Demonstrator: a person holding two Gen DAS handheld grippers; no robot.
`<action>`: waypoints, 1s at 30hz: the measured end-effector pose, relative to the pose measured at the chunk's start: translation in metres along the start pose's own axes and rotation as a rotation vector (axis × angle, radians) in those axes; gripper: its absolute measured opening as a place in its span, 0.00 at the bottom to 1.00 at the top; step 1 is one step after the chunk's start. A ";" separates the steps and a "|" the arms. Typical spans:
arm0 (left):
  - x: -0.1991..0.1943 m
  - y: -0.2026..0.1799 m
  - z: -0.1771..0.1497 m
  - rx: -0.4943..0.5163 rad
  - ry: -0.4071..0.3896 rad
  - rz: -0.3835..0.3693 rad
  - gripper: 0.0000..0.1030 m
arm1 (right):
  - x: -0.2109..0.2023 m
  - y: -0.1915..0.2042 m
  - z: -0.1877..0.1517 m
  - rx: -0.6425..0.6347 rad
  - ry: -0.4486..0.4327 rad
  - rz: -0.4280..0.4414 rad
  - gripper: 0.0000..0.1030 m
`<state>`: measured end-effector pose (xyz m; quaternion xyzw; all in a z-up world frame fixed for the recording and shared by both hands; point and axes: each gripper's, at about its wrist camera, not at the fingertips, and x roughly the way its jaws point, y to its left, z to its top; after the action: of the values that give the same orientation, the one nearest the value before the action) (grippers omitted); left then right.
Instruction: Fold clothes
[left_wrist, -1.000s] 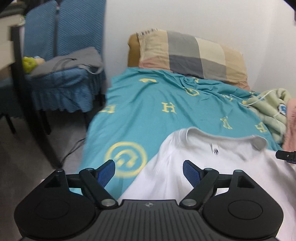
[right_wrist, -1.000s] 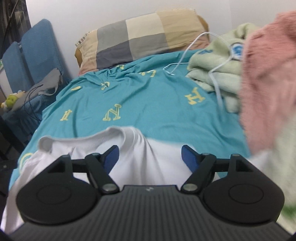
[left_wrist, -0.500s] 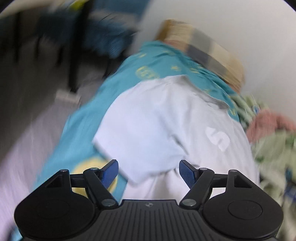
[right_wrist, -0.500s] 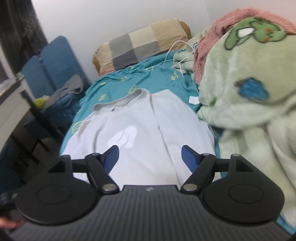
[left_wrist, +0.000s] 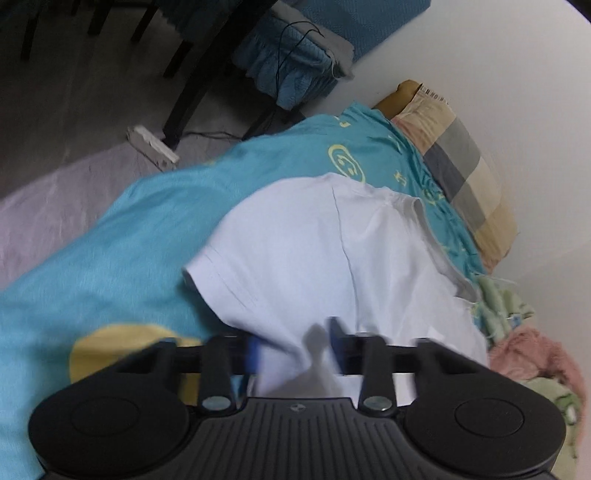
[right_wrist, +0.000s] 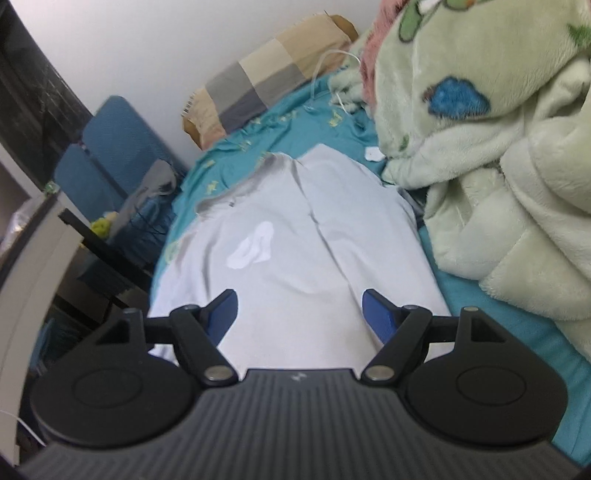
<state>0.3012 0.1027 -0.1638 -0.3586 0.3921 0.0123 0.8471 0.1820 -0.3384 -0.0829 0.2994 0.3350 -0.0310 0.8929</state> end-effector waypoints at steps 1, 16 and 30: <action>0.002 -0.002 0.003 0.022 -0.013 0.022 0.07 | 0.004 -0.003 0.001 0.009 0.007 -0.001 0.74; 0.002 -0.029 0.157 0.248 -0.251 0.250 0.04 | 0.031 -0.009 0.013 0.045 0.023 -0.053 0.74; -0.032 0.004 0.118 0.364 0.068 0.238 0.36 | 0.050 0.009 0.011 -0.050 0.045 -0.086 0.74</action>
<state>0.3551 0.1868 -0.0929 -0.1513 0.4558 0.0292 0.8766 0.2294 -0.3304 -0.1023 0.2629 0.3680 -0.0543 0.8902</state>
